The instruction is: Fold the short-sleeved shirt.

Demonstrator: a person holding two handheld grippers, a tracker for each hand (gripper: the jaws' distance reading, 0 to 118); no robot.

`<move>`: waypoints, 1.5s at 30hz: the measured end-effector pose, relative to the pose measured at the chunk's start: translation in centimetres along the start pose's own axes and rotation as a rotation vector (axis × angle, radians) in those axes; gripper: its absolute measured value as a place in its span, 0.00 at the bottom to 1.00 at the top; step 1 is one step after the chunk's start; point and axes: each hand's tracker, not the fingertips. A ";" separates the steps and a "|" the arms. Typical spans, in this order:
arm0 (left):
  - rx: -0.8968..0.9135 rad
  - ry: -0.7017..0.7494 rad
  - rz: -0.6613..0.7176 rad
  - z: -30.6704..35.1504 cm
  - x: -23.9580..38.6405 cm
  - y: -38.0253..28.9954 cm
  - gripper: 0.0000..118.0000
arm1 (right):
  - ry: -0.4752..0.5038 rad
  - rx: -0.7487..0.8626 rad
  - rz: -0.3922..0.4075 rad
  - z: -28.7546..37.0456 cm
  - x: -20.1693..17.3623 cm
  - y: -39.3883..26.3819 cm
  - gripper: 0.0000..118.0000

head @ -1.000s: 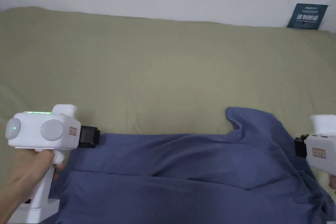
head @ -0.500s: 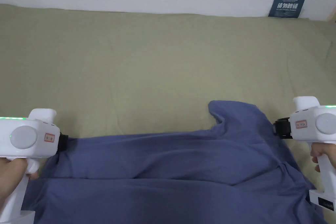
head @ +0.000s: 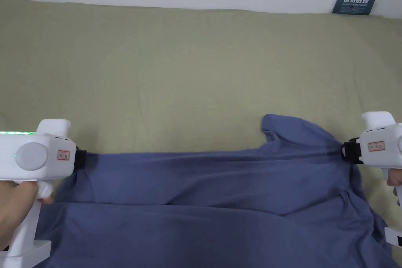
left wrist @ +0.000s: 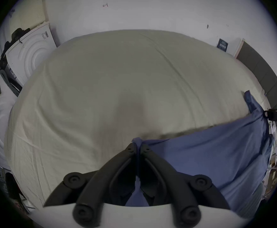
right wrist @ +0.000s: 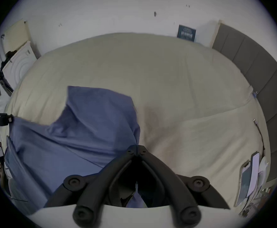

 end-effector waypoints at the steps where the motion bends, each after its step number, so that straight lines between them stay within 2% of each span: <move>1: 0.015 -0.002 0.004 0.6 0.0 -0.2 0.03 | -0.002 0.019 -0.002 1.0 0.2 -0.2 0.00; 8: 0.118 -0.036 0.000 7.2 -1.4 -2.1 0.03 | 0.032 0.145 -0.017 9.2 0.6 -3.7 0.00; 18: 0.171 -0.044 -0.050 13.5 -2.1 -10.6 0.03 | 0.053 0.217 0.003 17.7 -0.7 -13.6 0.00; 28: 0.086 -0.062 -0.014 11.3 -2.9 -17.9 0.03 | 0.049 0.089 -0.044 15.8 -1.6 -23.1 0.00; 35: 0.069 -0.052 -0.005 10.8 -2.6 -18.5 0.03 | 0.022 0.044 -0.041 13.3 -1.9 -24.2 0.00; 36: 0.075 -0.055 -0.004 10.9 -2.6 -18.3 0.06 | 0.022 0.034 -0.040 13.3 -2.1 -24.1 0.00; 37: 0.079 -0.055 -0.011 11.2 -2.5 -18.3 0.28 | 0.018 0.025 -0.038 13.4 -2.3 -23.8 0.07; 38: 0.079 -0.051 -0.017 11.4 -2.4 -18.2 0.61 | -0.006 0.017 -0.039 13.6 -2.5 -23.6 0.25; 39: 0.080 -0.048 -0.020 11.6 -2.3 -18.2 0.89 | -0.023 0.010 -0.044 13.8 -2.9 -23.4 0.56; 40: 0.107 -0.057 -0.023 12.3 -2.0 -18.2 1.00 | -0.009 0.015 -0.046 14.2 -3.2 -23.3 0.91; 41: 0.131 -0.060 -0.023 13.0 -1.7 -18.0 0.99 | 0.018 0.059 -0.062 14.8 -3.6 -23.1 1.00; 42: 0.136 -0.065 -0.018 13.6 -1.3 -17.7 0.97 | 0.024 0.133 -0.077 15.9 -4.2 -22.7 0.97; 43: 0.169 -0.052 -0.017 14.2 -0.8 -17.3 0.97 | 0.025 0.130 -0.078 16.3 -5.1 -22.2 0.95; 45: 0.203 -0.046 -0.017 15.0 -0.1 -16.6 0.95 | 0.048 0.168 -0.072 16.7 -7.0 -21.3 0.97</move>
